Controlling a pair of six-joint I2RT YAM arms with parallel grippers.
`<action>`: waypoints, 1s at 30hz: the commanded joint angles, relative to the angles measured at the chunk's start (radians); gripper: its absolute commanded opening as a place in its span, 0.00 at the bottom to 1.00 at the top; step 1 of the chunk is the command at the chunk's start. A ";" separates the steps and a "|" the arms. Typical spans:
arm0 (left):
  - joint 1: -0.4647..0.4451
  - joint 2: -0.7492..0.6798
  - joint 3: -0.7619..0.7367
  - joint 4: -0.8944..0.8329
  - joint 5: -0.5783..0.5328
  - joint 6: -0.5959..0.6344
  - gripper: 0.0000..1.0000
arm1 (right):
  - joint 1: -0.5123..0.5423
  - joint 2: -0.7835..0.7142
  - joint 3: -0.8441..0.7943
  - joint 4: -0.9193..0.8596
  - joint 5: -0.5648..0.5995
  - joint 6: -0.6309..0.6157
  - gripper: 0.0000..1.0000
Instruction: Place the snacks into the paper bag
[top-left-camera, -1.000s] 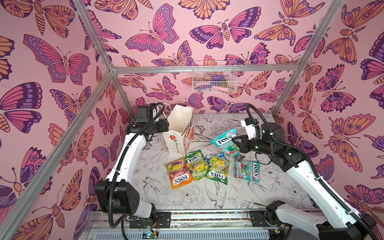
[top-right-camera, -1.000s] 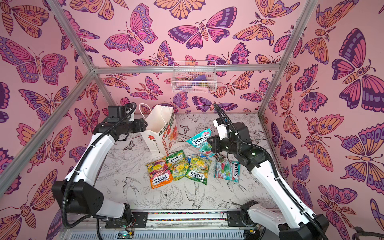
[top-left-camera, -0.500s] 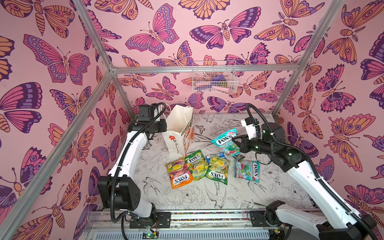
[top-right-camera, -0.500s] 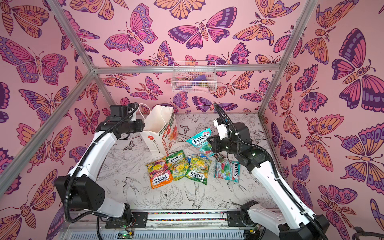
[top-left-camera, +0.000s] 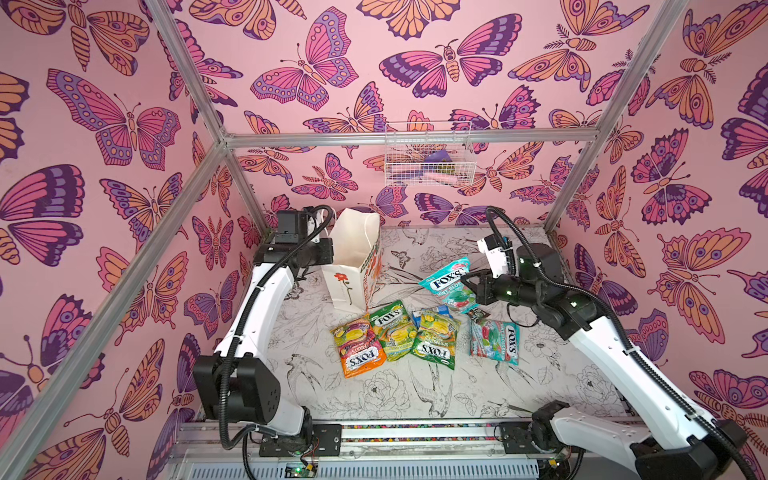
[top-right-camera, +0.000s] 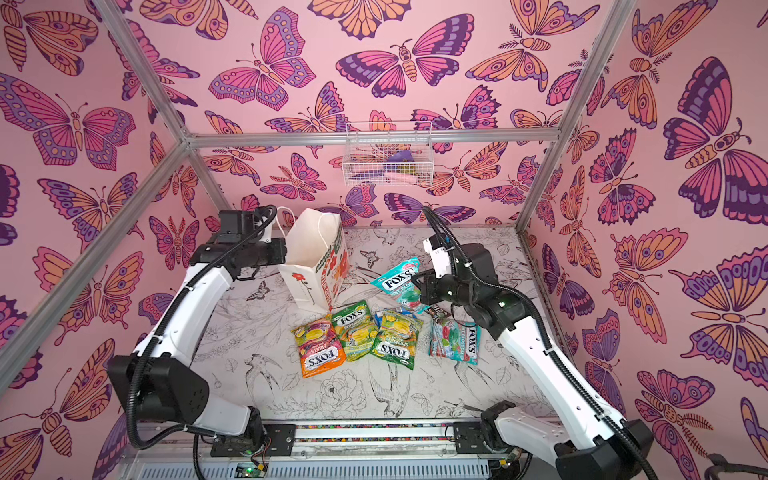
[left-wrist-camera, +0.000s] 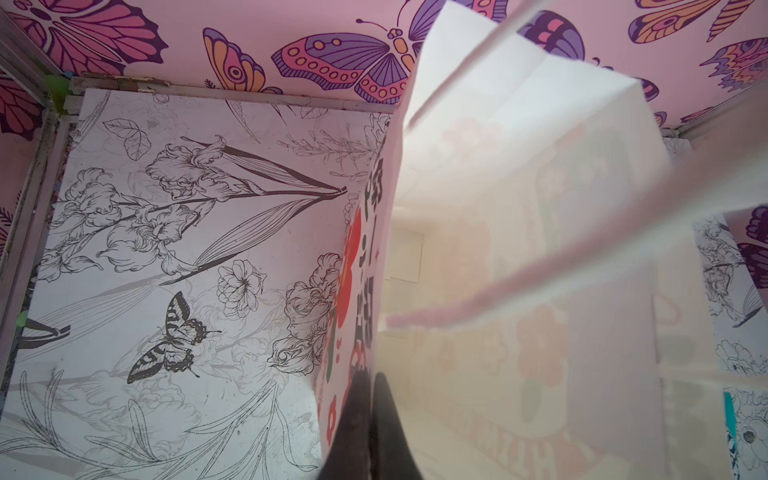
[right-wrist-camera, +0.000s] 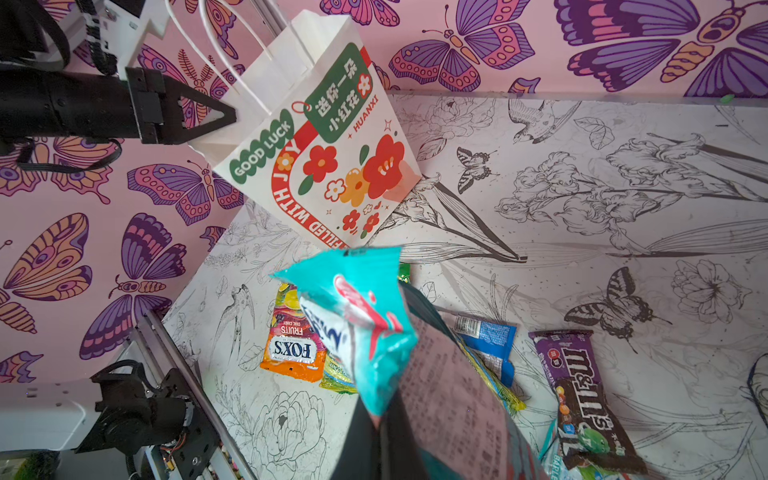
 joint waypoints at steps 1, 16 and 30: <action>-0.008 -0.059 -0.023 -0.007 -0.011 0.027 0.00 | 0.053 0.016 0.106 -0.037 0.066 -0.095 0.00; -0.061 -0.127 -0.035 -0.062 -0.082 0.083 0.00 | 0.203 0.015 0.261 -0.048 0.260 -0.359 0.00; -0.067 -0.105 -0.027 -0.086 -0.048 0.084 0.00 | 0.237 0.095 0.346 0.193 0.311 -0.673 0.00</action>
